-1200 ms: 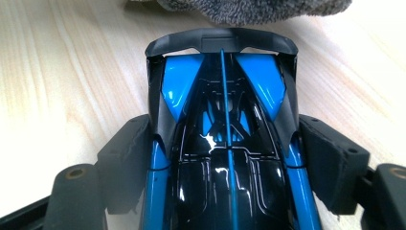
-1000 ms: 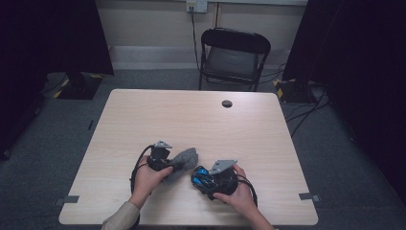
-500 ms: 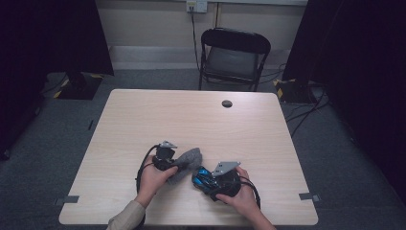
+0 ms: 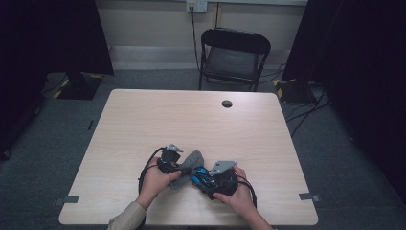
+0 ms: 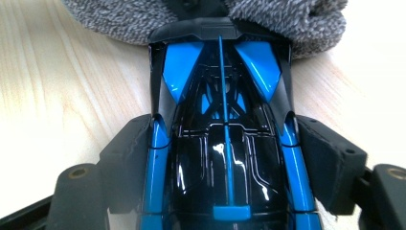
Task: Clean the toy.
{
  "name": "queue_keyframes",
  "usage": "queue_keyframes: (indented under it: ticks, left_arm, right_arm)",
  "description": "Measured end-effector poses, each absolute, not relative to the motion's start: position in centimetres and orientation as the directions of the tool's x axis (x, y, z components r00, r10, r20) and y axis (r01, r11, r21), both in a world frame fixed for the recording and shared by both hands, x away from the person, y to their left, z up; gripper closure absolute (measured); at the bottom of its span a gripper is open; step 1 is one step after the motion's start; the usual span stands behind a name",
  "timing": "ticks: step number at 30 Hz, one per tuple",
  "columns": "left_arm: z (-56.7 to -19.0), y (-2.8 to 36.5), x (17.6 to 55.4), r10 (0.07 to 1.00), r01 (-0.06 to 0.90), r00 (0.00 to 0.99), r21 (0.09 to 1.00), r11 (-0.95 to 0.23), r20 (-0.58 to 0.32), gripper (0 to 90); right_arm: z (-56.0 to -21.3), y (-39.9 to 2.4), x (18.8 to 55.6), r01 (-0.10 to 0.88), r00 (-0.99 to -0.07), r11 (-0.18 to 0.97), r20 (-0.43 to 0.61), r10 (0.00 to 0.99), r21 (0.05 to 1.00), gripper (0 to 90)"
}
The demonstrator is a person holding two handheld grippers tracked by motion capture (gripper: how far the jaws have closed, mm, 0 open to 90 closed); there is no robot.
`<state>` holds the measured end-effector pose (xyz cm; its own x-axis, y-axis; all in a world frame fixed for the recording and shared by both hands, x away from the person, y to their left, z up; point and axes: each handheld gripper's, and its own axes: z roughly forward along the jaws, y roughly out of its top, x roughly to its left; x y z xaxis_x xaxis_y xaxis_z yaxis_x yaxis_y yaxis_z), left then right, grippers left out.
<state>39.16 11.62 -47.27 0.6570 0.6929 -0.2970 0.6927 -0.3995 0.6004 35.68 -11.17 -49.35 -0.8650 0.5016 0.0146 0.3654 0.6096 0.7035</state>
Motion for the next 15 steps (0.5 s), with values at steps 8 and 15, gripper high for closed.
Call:
queue_keyframes:
  ticks: [8,15]
  left_arm:
    - [-47.1,12.5,38.6,0.677,0.691,0.670,0.590,-0.418,-0.305,72.6]
    - [-47.1,13.4,38.3,0.677,0.696,0.668,0.583,-0.420,-0.310,72.7]
  right_arm:
    - [-49.3,-11.0,35.8,0.366,-0.865,0.611,0.014,0.501,0.702,26.3]
    - [-49.3,-10.7,36.0,0.371,-0.861,0.609,0.015,0.508,0.701,26.2]
